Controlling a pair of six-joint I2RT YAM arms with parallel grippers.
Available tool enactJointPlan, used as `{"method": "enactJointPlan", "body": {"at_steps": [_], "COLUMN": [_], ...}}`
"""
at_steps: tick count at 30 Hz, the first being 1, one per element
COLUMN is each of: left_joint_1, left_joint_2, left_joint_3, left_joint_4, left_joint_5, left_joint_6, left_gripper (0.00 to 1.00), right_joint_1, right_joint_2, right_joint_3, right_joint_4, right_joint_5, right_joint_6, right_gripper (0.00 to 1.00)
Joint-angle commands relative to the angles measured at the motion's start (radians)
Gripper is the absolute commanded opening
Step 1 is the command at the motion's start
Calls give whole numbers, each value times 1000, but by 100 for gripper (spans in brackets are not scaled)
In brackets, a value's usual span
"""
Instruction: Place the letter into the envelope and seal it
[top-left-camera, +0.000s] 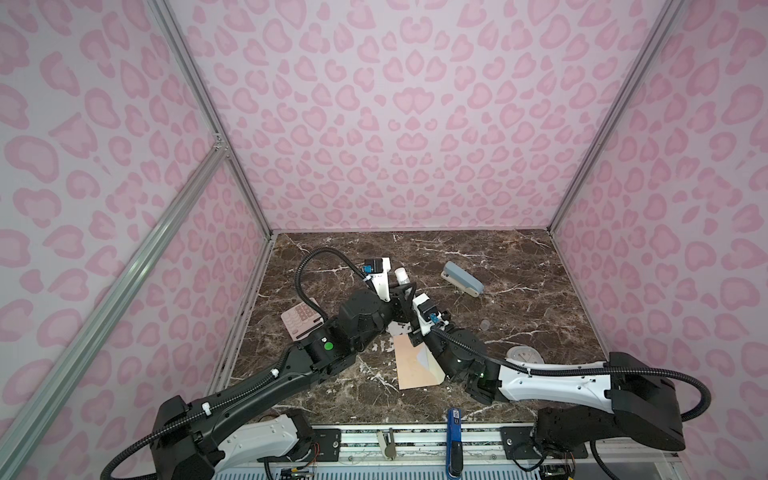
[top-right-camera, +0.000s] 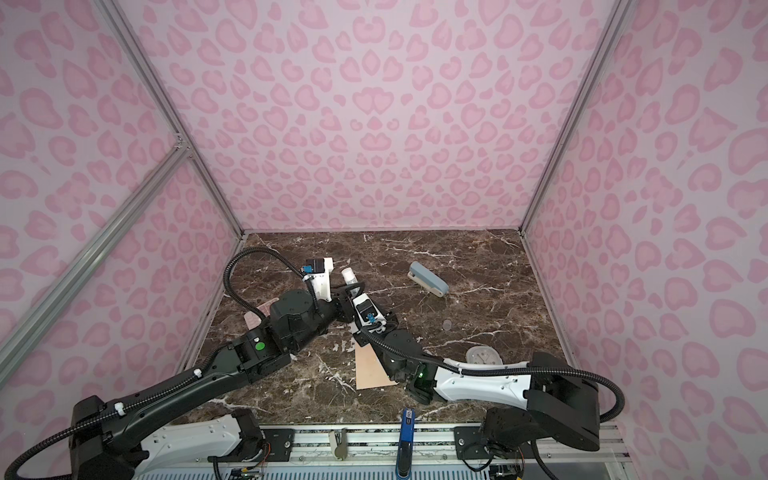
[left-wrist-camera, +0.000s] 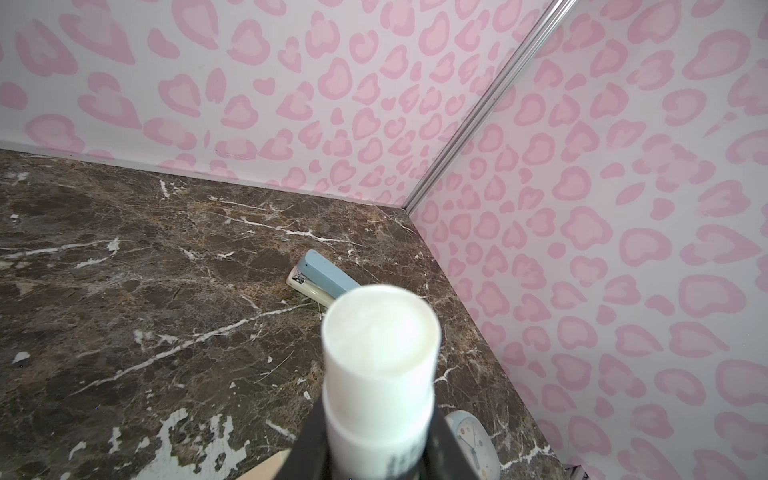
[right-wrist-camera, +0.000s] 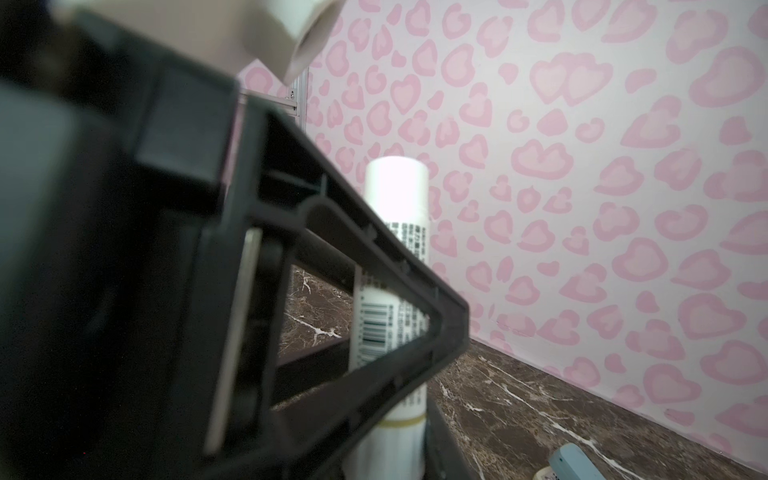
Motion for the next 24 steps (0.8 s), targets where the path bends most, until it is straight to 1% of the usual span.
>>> {"method": "enactJointPlan", "body": {"at_steps": [1,6,9,12,14,15,17,20,24], "left_joint_1": [-2,0,8,34,65,76,92,98,100], "left_joint_2": [8,9,-18,-66,-100,-114,-140,-166,-185], "left_joint_3": [18,17,-1,-38,-71,-83,-104,-125,-139], "left_joint_4": [42,48,57,80,138,146,155,161,166], "left_joint_5": [59,108,172,299,423,474,577,688,802], "left_joint_6": [10,25,62,98,115,122,142,167,187], "left_gripper": [4,4,4,4,4,4,4,4,4], "right_joint_1": [1,-5,-26,-66,-93,-101,-125,-158,-189], "right_joint_2": [-6,-40,-88,-154,-202,-224,-267,-320,-372], "right_joint_3": [8,7,1,-1,-4,-9,-21,-43,-66], "right_joint_4": [10,-25,-78,-160,-208,-219,-240,-236,-227], "right_joint_5": [-14,-55,-137,-266,-393,-435,-563,-743,-911], "right_joint_6": [13,38,94,190,250,270,310,372,430], "right_gripper": [27,23,23,22,21,21,21,21,21]}}
